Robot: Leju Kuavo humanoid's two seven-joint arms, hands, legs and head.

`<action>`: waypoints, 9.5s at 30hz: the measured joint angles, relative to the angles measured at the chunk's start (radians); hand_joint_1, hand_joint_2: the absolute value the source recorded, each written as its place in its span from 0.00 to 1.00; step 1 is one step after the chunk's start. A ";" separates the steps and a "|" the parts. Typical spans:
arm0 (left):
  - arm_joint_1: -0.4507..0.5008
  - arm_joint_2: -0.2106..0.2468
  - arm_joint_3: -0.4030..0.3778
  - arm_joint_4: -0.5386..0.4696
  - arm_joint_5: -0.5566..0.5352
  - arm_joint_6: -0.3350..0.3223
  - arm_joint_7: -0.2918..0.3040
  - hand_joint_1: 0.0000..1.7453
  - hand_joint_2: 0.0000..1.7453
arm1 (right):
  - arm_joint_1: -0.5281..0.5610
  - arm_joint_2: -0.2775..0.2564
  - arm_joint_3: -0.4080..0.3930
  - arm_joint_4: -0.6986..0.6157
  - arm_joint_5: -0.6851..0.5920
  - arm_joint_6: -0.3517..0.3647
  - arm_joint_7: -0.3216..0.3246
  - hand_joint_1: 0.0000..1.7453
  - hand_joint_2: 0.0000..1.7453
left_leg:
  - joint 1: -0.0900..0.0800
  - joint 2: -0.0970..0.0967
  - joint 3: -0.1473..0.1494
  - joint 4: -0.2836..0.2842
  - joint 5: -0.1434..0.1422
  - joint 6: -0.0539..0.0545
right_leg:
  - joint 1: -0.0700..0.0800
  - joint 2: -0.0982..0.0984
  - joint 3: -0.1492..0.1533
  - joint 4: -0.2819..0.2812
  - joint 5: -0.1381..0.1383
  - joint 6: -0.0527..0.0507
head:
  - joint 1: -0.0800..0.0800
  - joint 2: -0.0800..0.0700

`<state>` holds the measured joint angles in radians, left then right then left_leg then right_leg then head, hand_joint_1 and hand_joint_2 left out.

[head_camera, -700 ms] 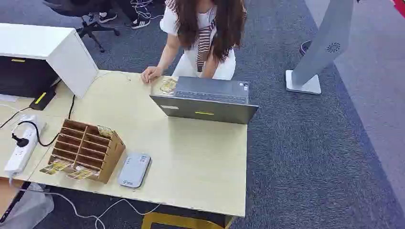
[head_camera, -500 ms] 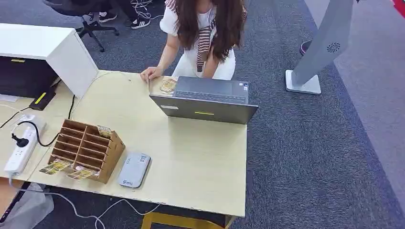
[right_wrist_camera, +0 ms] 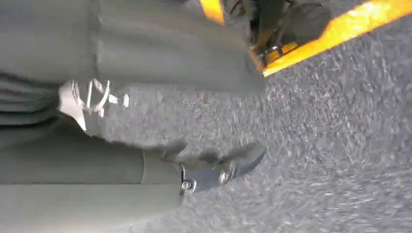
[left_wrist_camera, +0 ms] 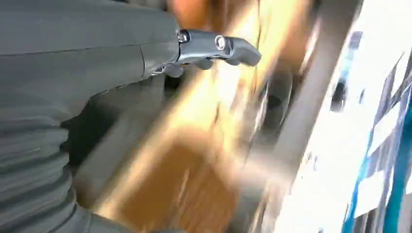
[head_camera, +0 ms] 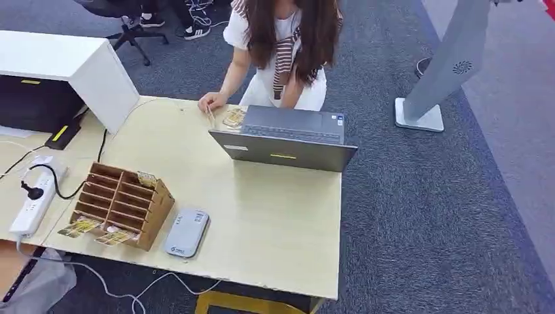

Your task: Pass the card to the sensor for recognition and then transmit it.

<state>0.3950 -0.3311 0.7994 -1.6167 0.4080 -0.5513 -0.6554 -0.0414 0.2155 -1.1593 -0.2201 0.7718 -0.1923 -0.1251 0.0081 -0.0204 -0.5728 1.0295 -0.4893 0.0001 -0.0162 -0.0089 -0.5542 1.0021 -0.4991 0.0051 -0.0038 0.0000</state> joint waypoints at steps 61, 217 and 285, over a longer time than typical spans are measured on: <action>-0.721 0.675 -0.834 0.101 -1.745 0.880 0.713 0.00 1.00 | -0.029 0.004 0.193 0.017 0.266 0.083 0.136 0.00 1.00 | 0.002 0.015 0.001 0.002 0.004 -0.004 | 0.001 0.015 -0.006 0.001 0.009 -0.005 | 0.006 0.000; -1.012 0.653 -1.055 0.314 -1.872 0.841 0.800 1.00 1.00 | -0.028 0.015 0.194 0.023 0.338 0.083 0.144 0.00 1.00 | 0.002 0.017 0.000 0.002 0.006 -0.003 | 0.002 0.017 -0.006 0.001 0.012 -0.006 | 0.006 0.000; -0.187 0.613 -1.045 -0.170 -1.727 1.183 0.666 0.00 1.00 | -0.015 0.008 0.129 0.023 0.244 0.042 0.145 0.00 1.00 | 0.000 0.025 0.000 0.001 -0.001 -0.003 | 0.000 0.025 -0.007 0.001 0.007 -0.002 | 0.006 0.000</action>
<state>0.2078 0.2823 -0.2457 -1.7865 -1.3192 0.6314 0.0103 -0.0568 0.2236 -1.0300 -0.1976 1.0162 -0.1507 0.0198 0.0084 0.0042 -0.5726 1.0304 -0.4908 -0.0026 -0.0158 0.0163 -0.5616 1.0031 -0.4923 0.0026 0.0019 0.0000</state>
